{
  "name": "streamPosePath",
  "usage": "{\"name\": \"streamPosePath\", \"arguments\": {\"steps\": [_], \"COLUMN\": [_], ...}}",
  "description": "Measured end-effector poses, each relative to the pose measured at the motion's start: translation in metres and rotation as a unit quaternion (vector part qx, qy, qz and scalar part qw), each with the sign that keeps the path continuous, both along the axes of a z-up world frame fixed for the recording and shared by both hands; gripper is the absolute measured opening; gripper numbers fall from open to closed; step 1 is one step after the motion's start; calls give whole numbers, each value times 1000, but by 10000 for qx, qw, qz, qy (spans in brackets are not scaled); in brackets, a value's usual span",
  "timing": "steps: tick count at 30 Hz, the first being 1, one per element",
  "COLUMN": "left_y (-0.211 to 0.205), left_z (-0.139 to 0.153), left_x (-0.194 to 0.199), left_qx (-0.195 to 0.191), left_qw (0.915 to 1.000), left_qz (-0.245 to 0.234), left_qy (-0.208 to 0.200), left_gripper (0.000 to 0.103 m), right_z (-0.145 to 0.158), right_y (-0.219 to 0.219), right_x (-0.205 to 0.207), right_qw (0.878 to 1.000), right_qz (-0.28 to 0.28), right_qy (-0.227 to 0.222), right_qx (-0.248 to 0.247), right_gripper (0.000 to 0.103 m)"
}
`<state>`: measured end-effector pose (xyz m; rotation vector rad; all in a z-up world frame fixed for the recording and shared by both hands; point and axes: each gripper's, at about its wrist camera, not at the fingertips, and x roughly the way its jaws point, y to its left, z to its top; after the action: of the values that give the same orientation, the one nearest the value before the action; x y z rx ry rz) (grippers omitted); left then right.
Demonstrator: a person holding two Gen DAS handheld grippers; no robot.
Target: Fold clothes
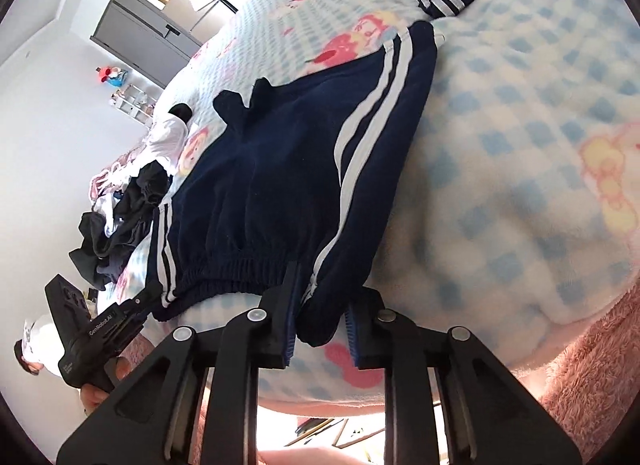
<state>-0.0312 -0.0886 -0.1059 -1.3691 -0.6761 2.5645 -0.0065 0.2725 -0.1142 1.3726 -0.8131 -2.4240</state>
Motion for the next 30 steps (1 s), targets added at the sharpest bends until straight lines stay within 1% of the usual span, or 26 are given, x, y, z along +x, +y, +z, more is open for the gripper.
{"name": "streamPosePath", "arguments": {"steps": [3,4,5,6,7,8,10,13,15,16,17,18,19,20,21,22,23,24,26,29,30], "left_y": [2,3,2,1,0,-1,-2,2,14,23,34,48,64,81,96,111,125,135,147,151,152], "left_z": [1,2,5,7,10,14,23,39,45,46,47,50,54,58,58,55,52,46,28,2,1], "left_x": [5,7,8,9,9,7,3,-4,-20,-33,-49,-64,-78,-91,-101,-110,-119,-126,-135,-145,-147], "left_qx": [-27,-44,-98,-177,-275,-386,-539,-667,-398,-173,88,176,150,13,-194,-399,-605,-727,-872,-1120,-1122], "left_qw": [9998,9997,9997,9996,9994,9991,9985,9971,9963,9953,9934,9907,9878,9847,9824,9802,9774,9750,9707,9669,9673], "left_qz": [-50,-76,-77,-60,-35,-4,-18,-217,-616,-842,-1073,-1286,-1488,-1672,-1805,-1912,-2017,-2098,-2231,-2223,-2213], "left_qy": [-172,-209,-218,-208,-203,-199,-66,294,440,438,398,405,443,486,432,313,194,77,-202,-560,-528], "left_gripper": [16,16,16,17,19,20,21,22,28,31,31,31,31,31,32,36,37,37,37,37,37], "right_z": [15,18,20,19,17,16,17,27,32,32,31,29,29,30,31,33,33,30,18,3,1], "right_y": [-2,-2,-2,-1,1,2,8,20,28,33,37,41,44,45,46,46,46,49,56,62,64], "right_x": [4,6,7,7,6,6,6,6,-1,-8,-17,-27,-37,-48,-59,-68,-77,-85,-97,-110,-114], "right_qw": [9998,9997,9997,9996,9995,9995,9992,9981,9967,9964,9966,9971,9971,9966,9962,9950,9934,9925,9917,9895,9893], "right_qz": [-2,-27,-7,21,40,51,-50,-253,-339,-347,-353,-374,-369,-339,-309,-285,-272,-292,-352,-320,-311], "right_qy": [174,186,133,21,-83,-161,-232,-71,-10,-9,-34,-67,-62,-35,-8,9,-6,-77,-306,-484,-474], "right_qx": [67,149,223,285,305,283,315,565,737,778,748,664,667,744,820,962,1114,1183,1195,1322,1344], "right_gripper": [19,19,23,33,40,45,45,48,55,56,57,57,57,57,57,57,58,58,58,58,58]}}
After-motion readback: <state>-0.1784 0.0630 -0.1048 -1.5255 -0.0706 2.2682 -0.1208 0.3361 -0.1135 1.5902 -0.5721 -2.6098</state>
